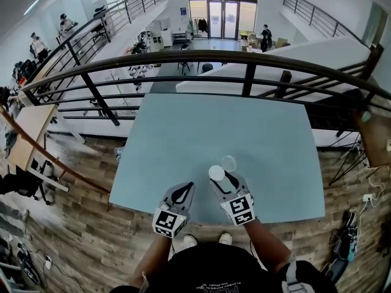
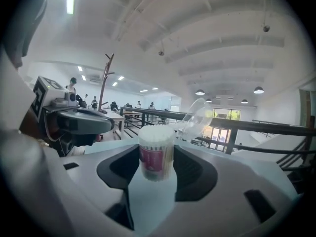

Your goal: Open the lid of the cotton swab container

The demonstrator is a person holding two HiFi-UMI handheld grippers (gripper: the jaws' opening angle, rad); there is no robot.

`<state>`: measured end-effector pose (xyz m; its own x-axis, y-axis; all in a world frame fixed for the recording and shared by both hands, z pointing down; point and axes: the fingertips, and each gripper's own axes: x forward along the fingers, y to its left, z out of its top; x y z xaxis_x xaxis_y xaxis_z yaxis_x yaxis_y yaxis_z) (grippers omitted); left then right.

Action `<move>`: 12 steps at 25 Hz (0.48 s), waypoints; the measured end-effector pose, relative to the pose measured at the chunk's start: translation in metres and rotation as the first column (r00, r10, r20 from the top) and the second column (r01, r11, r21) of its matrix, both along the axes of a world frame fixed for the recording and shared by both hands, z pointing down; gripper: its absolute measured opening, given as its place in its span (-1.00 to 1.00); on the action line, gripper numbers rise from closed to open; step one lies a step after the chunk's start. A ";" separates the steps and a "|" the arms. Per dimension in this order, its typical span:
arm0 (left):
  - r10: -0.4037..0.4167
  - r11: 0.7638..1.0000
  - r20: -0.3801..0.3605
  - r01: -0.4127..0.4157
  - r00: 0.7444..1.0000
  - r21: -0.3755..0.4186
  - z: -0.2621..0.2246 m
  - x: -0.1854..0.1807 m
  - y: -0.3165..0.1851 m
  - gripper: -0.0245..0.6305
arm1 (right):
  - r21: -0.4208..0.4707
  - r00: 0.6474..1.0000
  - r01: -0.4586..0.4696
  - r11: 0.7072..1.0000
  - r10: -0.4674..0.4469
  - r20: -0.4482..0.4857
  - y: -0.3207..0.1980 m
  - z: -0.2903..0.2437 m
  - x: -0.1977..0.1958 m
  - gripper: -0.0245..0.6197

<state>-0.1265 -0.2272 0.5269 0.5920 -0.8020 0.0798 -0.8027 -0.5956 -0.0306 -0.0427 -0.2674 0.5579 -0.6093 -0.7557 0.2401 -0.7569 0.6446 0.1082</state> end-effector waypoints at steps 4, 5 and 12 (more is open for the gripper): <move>-0.012 0.999 -0.016 0.011 1.000 -0.032 0.004 -0.002 -0.003 -0.90 | 0.023 0.998 -0.055 0.998 0.055 0.014 -0.004 -0.005 0.010 -0.23; -0.011 1.000 -0.014 0.010 1.000 -0.026 0.003 0.000 -0.004 -0.90 | 0.021 0.997 -0.070 0.997 0.069 0.016 -0.005 -0.005 0.014 -0.23; 0.010 0.996 -0.030 -0.013 0.999 -0.092 0.006 0.008 0.001 -0.90 | 0.007 0.990 -0.137 0.990 0.137 0.030 0.007 -0.003 0.030 -0.23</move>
<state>-0.1188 -0.2261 0.5334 0.6041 -0.7854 0.1350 -0.7957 -0.6038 0.0481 -0.0129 -0.2605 0.5547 -0.5063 -0.8347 0.2166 -0.8411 0.5334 0.0899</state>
